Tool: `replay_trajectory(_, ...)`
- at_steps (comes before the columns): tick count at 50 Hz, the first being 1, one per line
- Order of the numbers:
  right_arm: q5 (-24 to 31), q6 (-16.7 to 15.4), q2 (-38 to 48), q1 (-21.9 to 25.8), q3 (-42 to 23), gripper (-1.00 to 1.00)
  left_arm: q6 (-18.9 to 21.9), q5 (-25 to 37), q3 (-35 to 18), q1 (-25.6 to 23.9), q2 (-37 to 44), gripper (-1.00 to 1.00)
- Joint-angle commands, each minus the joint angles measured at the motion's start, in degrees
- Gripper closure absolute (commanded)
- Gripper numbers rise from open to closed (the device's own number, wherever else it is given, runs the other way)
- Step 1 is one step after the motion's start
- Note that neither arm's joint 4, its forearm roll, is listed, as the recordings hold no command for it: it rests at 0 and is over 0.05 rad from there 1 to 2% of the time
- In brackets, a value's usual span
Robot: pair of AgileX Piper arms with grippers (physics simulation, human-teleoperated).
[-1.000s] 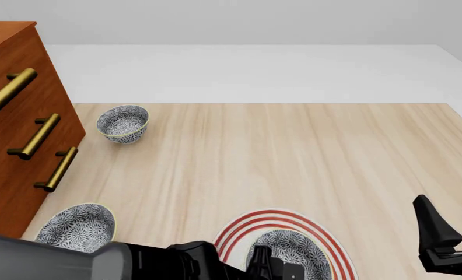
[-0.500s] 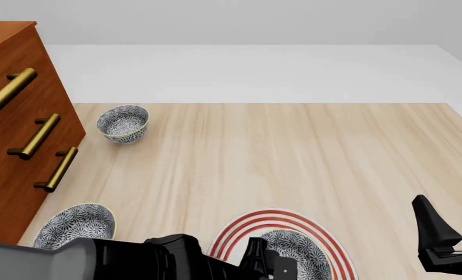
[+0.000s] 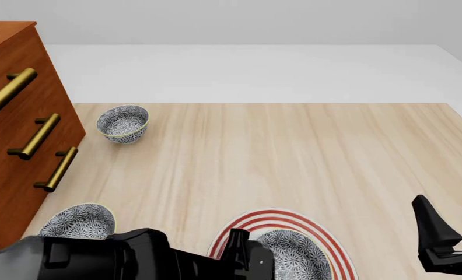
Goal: Pick up the bowl and put it in the middle on the plate.
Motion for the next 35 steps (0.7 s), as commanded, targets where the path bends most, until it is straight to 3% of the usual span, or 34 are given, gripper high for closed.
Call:
replay_trajectory(1,0.32,-0.20,-0.27,0.03,-0.05,-1.00,-0.99,-2.16,3.56,1.72,-2.99,-1.00)
replay_trajectory(21,0.59,-0.31,-0.57,-0.19,0.00,-1.00,-5.28,-8.30,11.09,7.44,-10.42,-1.00)
replay_trajectory(31,0.75,-0.24,-0.85,-0.06,0.00,-1.00,-1.25,-13.58,17.60,13.52,-13.54,-1.00)
replay_trajectory(35,0.67,-0.34,-0.85,-0.05,0.00,-1.00,-3.88,-15.13,17.86,13.92,-13.93,-1.00)
